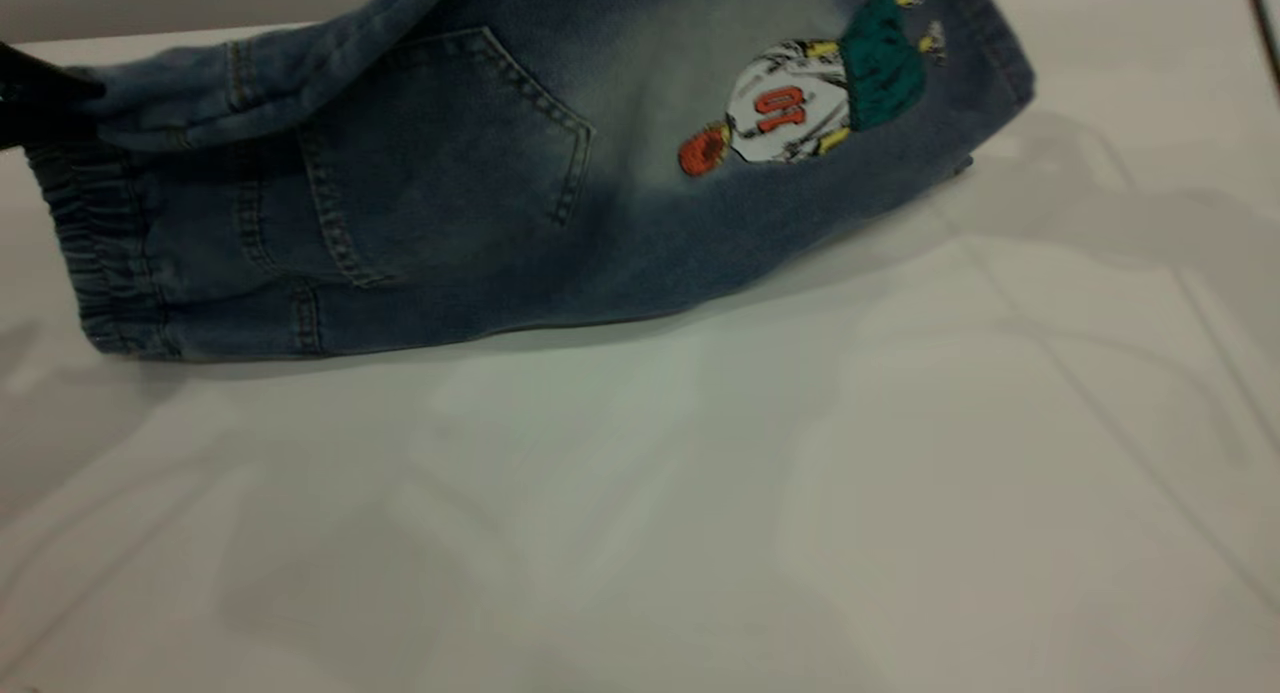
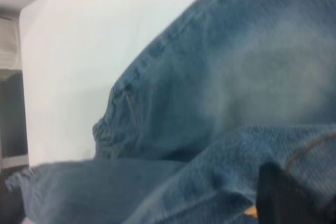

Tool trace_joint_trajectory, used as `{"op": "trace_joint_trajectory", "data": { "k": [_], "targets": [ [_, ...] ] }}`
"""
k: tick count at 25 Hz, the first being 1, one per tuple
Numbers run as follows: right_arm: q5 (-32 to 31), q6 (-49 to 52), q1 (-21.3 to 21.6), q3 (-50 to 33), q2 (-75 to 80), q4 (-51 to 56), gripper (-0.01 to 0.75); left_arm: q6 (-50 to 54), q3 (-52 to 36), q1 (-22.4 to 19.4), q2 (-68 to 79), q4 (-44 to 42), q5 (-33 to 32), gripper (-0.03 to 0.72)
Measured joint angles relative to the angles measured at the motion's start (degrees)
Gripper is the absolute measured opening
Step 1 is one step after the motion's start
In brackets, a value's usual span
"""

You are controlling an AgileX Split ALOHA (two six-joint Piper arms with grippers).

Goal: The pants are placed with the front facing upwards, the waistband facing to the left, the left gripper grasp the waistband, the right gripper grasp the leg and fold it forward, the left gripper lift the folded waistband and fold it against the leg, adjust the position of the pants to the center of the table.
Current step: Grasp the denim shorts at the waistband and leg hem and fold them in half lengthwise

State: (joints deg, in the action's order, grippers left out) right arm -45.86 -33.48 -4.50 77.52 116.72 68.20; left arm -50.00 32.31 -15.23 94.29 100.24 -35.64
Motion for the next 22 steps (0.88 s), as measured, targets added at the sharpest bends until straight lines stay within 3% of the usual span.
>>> {"op": "trace_joint_trajectory", "data": {
  "k": [8,16,22],
  "targets": [
    [2.8,0.4,-1.6,7.5,7.8,1.0,0.026,-1.1,1.2,0.0,6.1,-0.1,1.9,0.119],
    [4.2,0.0,-1.6,7.6,8.2,0.8,0.026,-9.6,6.8,0.0,7.8,-0.2,3.2,0.119],
    [4.2,-0.2,-1.6,7.5,8.2,-1.5,0.026,-10.1,8.3,-0.1,9.3,-0.2,3.4,0.122]
  ]
}}
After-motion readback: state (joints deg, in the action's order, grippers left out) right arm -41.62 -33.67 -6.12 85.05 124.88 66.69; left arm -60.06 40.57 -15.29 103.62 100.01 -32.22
